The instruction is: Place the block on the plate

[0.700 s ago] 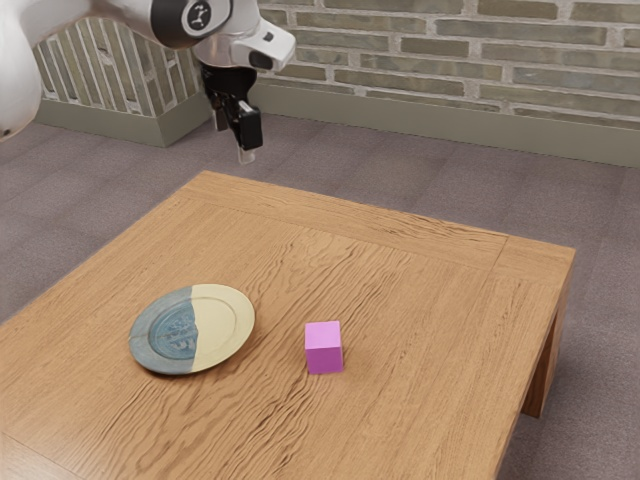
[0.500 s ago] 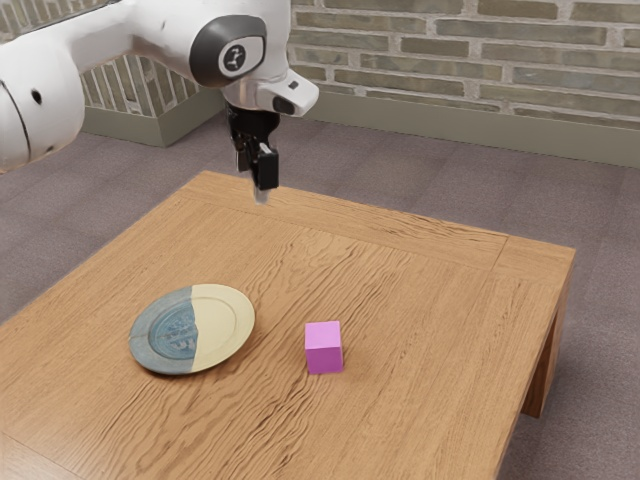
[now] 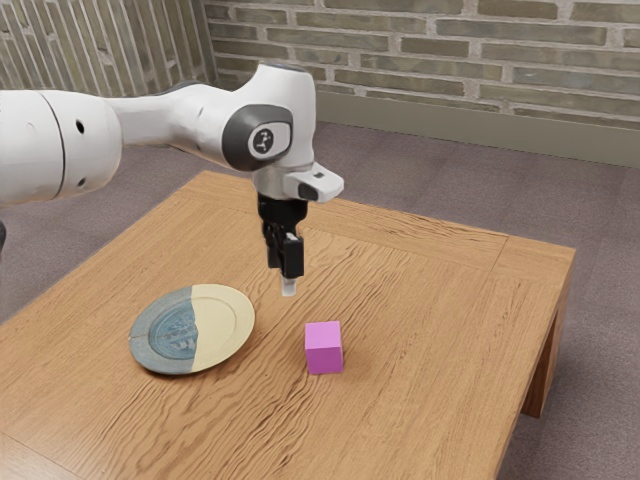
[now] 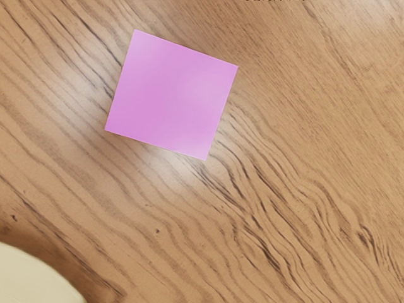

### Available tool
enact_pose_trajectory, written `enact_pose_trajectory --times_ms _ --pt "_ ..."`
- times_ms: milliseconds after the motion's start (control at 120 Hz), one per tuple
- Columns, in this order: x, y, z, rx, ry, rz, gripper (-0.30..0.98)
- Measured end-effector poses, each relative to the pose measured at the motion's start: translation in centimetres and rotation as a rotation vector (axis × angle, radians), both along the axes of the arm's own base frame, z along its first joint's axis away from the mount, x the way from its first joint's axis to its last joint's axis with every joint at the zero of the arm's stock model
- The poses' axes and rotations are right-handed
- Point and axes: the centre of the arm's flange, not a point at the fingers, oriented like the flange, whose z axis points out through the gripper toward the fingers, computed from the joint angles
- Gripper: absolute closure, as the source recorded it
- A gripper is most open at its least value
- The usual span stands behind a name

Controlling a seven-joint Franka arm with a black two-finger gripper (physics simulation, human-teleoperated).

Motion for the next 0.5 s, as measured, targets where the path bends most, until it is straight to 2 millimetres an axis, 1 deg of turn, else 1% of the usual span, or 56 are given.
enact_pose_trajectory --times_ms 67,142,300,392,500 --pt "-0.2 -0.9 -0.7 -0.017 -0.015 0.021 0.00" --pt "-0.2 -1.4 -1.4 -0.026 -0.042 0.066 0.00" --pt "-0.1 -1.4 -3.1 -0.017 -0.070 0.215 0.00" --pt "-0.3 -1.0 -5.4 -0.022 -0.065 0.324 0.00" --pt "0.5 -0.8 -7.3 -0.066 -0.073 0.462 0.00"
